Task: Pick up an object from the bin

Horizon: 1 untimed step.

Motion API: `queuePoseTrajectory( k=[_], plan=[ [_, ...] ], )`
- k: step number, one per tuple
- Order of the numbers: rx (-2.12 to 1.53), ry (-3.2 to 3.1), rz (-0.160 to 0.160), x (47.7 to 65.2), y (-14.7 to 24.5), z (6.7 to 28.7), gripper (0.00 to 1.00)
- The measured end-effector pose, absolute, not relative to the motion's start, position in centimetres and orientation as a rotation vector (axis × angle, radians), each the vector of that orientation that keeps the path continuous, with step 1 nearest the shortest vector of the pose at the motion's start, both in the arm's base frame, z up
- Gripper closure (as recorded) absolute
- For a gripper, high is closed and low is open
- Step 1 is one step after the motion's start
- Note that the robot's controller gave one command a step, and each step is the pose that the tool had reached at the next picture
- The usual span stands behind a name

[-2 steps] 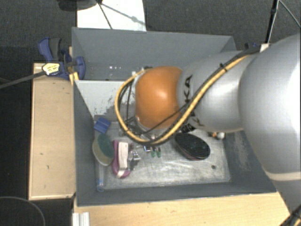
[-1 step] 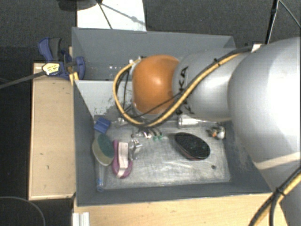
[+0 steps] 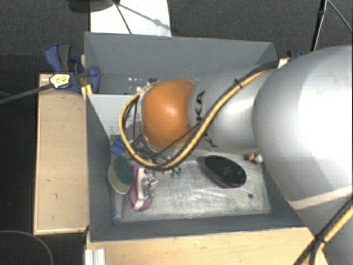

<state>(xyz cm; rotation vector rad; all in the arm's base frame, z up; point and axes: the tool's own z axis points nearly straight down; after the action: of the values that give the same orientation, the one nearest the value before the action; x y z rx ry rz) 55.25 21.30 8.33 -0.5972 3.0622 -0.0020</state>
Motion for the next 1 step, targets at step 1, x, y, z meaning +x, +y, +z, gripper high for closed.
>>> queuePoseTrajectory(
  k=[1],
  plan=[
    [-1.097, 2.890, -0.015, 53.10, 22.98, 8.49, 0.00]
  ],
)
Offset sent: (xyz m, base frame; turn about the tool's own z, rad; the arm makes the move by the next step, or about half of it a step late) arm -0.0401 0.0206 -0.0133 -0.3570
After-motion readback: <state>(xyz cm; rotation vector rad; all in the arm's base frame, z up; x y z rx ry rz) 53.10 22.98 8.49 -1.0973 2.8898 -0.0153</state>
